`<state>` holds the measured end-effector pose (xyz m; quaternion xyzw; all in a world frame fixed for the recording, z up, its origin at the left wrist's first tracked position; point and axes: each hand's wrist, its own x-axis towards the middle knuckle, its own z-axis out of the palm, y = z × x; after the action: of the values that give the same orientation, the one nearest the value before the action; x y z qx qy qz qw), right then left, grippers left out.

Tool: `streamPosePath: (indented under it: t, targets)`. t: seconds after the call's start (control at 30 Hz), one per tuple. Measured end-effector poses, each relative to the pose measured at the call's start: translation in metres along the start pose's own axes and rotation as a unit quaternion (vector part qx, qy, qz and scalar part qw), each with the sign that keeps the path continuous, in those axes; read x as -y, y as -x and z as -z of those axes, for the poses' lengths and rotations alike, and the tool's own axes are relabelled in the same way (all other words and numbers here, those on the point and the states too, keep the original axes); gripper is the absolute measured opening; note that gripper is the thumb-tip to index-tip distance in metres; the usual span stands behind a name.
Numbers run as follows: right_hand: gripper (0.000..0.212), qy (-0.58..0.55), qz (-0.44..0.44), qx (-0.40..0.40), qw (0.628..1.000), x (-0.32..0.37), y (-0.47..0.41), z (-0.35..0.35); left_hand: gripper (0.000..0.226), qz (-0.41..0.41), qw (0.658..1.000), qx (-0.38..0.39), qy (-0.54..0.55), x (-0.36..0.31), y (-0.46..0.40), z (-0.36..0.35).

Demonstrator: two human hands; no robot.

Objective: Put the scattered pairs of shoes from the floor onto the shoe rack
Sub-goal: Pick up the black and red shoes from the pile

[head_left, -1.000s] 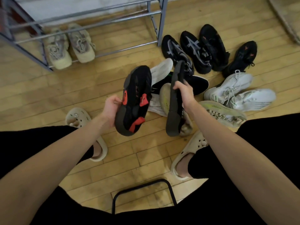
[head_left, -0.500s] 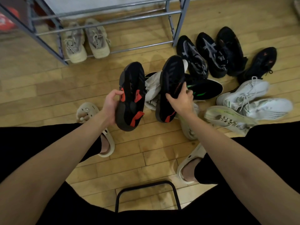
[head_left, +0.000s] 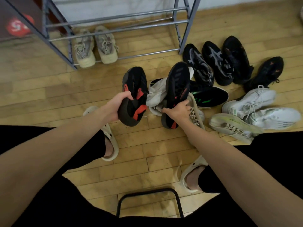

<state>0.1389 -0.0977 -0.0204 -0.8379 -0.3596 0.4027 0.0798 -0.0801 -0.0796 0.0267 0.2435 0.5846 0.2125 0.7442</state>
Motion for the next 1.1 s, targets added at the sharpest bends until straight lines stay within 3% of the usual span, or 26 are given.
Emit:
streamPosePath:
  t: [0.23, 0.37, 0.5, 0.67, 0.8, 1.0, 1.1]
  targets:
    - [0.107, -0.011, 0.048, -0.113, 0.992, 0.035, -0.005, 0.043, 0.025, 0.000, 1.000, 0.014, 0.023, -0.032, -0.008, -0.004]
    - [0.098, 0.048, 0.103, -0.126, 0.986, 0.066, -0.027, 0.067, 0.016, -0.006, 0.997, -0.031, 0.063, -0.059, -0.029, -0.010]
    - [0.091, 0.066, 0.120, -0.116, 0.984, 0.094, -0.050, 0.070, 0.024, -0.012, 0.993, -0.054, 0.101, -0.081, -0.058, -0.004]
    - [0.086, 0.056, 0.144, -0.108, 0.982, 0.129, -0.091, 0.056, 0.036, -0.086, 0.989, 0.014, 0.122, -0.096, -0.095, 0.009]
    - [0.090, 0.053, 0.141, -0.089, 0.985, 0.160, -0.125, 0.042, 0.037, -0.101, 0.985, 0.029, 0.140, -0.106, -0.129, 0.019]
    - [0.095, 0.055, 0.141, -0.092, 0.984, 0.197, -0.167, 0.019, 0.030, -0.084, 0.983, -0.075, 0.148, -0.106, -0.183, 0.024]
    - [0.092, 0.047, 0.136, -0.099, 0.985, 0.212, -0.190, 0.010, 0.040, -0.089, 0.975, -0.094, 0.181, -0.116, -0.201, 0.028]
